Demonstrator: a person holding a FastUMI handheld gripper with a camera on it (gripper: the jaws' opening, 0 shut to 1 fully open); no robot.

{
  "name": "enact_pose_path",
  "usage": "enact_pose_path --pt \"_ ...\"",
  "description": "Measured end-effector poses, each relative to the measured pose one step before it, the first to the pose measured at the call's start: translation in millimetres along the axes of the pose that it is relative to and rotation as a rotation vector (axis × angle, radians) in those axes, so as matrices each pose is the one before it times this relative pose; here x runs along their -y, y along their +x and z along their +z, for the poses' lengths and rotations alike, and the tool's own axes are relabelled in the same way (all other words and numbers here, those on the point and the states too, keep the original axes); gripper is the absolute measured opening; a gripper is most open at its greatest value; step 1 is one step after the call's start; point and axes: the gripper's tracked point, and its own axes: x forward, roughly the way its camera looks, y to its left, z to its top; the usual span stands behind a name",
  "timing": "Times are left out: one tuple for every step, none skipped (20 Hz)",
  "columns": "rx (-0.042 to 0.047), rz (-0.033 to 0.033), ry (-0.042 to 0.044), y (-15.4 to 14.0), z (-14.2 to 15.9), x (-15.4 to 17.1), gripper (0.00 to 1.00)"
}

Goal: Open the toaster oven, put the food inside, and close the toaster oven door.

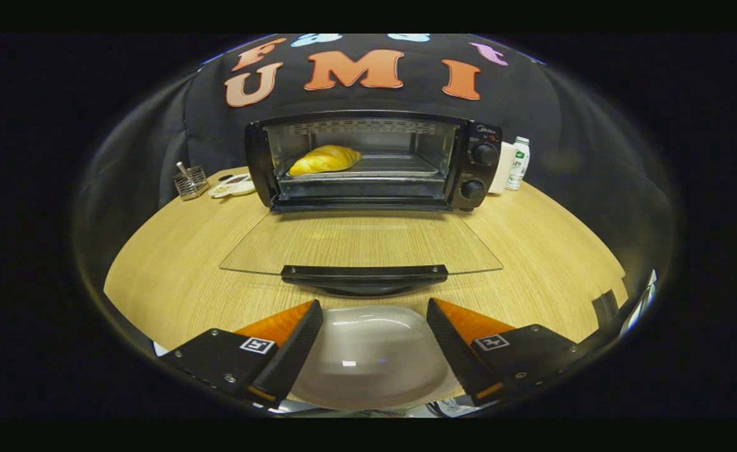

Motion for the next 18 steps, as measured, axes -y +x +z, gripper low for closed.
enact_pose_path --pt "-0.00166 0.00076 -0.00365 1.92 0.78 -1.20 0.99" --pt "-0.00180 -0.00233 -0.00794 1.96 1.39 -0.14 0.99" --pt "-0.00525 -0.00237 -0.00929 2.09 0.56 0.14 0.99" --pt "-0.00679 -0.00308 -0.00790 2.41 0.07 -0.82 0.99" --pt "-0.00404 0.00005 -0.00609 2.52 0.28 -1.21 0.99" --pt "-0.00380 -0.00231 -0.00318 1.98 1.06 -0.21 0.99" --pt "-0.00666 -0.00236 -0.00124 1.81 0.24 -0.09 0.99" --pt "-0.00853 0.00124 0.00149 -0.02 -1.13 -0.45 1.00" --pt "0.00441 0.00216 0.00541 -1.15 1.96 0.18 1.00" --pt "0.00547 0.00416 0.00638 -1.65 1.83 -1.14 1.00" --pt "0.00493 0.00762 0.00352 -2.40 2.52 -1.62 1.00" --pt "0.01721 -0.00217 0.00253 -1.95 7.02 0.48 0.99" --pt "-0.00370 0.00450 0.01020 0.53 5.71 0.45 1.00" --pt "0.00373 0.00985 0.01948 -5.18 1.59 -1.62 0.99" --pt "0.00459 0.00300 0.00189 2.31 0.87 -0.71 1.00" --pt "0.00527 0.00138 -0.00985 -1.90 1.79 1.14 0.99" --pt "0.00125 -0.00021 0.00078 -0.29 1.19 0.64 0.99" --pt "-0.00535 0.00000 0.00689 -0.45 -1.06 0.20 0.99"
